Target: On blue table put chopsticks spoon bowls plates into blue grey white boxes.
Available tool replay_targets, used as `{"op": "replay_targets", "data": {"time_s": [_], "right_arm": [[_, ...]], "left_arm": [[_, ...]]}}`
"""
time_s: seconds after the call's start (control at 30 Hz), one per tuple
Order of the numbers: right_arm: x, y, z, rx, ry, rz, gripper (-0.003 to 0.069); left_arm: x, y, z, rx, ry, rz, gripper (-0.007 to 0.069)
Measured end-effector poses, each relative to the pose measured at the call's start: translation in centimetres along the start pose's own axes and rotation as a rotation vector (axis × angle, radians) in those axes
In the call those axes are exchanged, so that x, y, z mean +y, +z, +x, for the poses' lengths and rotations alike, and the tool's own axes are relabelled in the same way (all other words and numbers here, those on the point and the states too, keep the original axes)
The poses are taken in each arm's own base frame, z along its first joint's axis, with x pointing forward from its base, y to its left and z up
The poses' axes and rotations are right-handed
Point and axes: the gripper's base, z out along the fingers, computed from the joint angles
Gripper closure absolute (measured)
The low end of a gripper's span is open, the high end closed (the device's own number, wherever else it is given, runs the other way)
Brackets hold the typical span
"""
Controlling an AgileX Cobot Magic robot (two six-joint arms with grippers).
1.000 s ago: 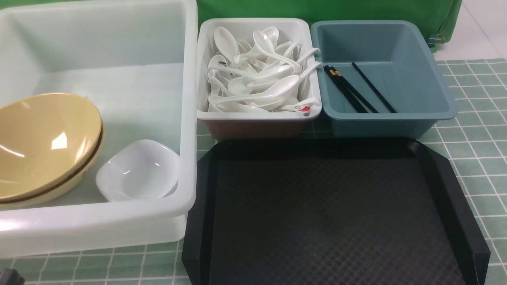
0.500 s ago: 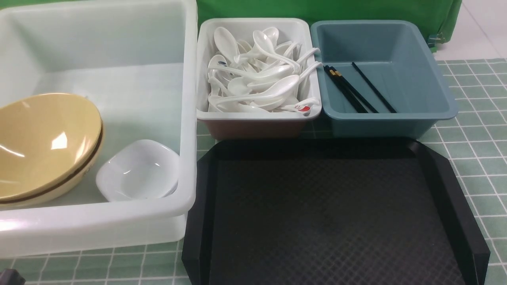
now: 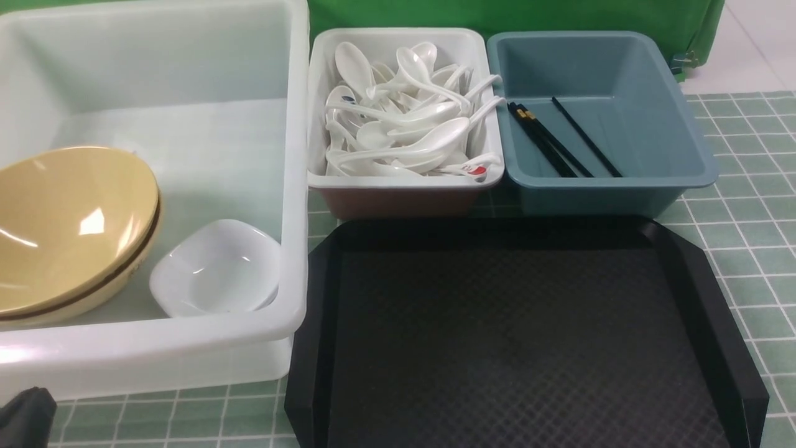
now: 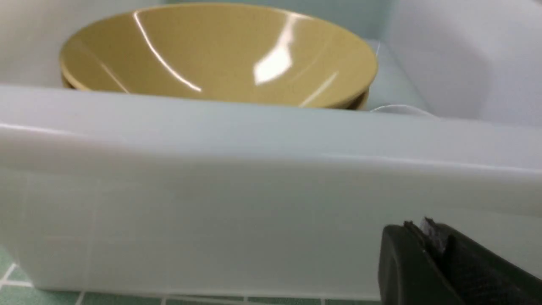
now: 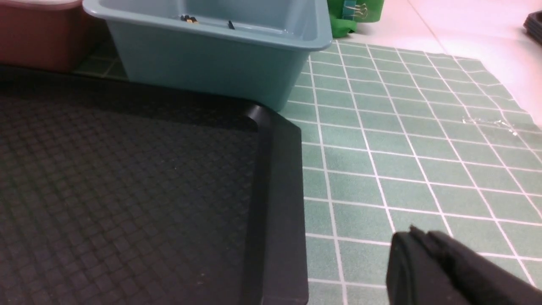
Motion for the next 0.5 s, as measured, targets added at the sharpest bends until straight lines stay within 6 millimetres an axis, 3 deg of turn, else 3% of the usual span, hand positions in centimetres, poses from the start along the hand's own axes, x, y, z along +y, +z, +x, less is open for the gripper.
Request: {"op": "replay_targets", "data": {"time_s": [0.5], "right_arm": [[0.00, 0.00, 0.00, 0.000, 0.001, 0.000, 0.0583]], "left_arm": [[-0.13, -0.01, 0.05, 0.005, 0.012, 0.024, 0.0620]]}}
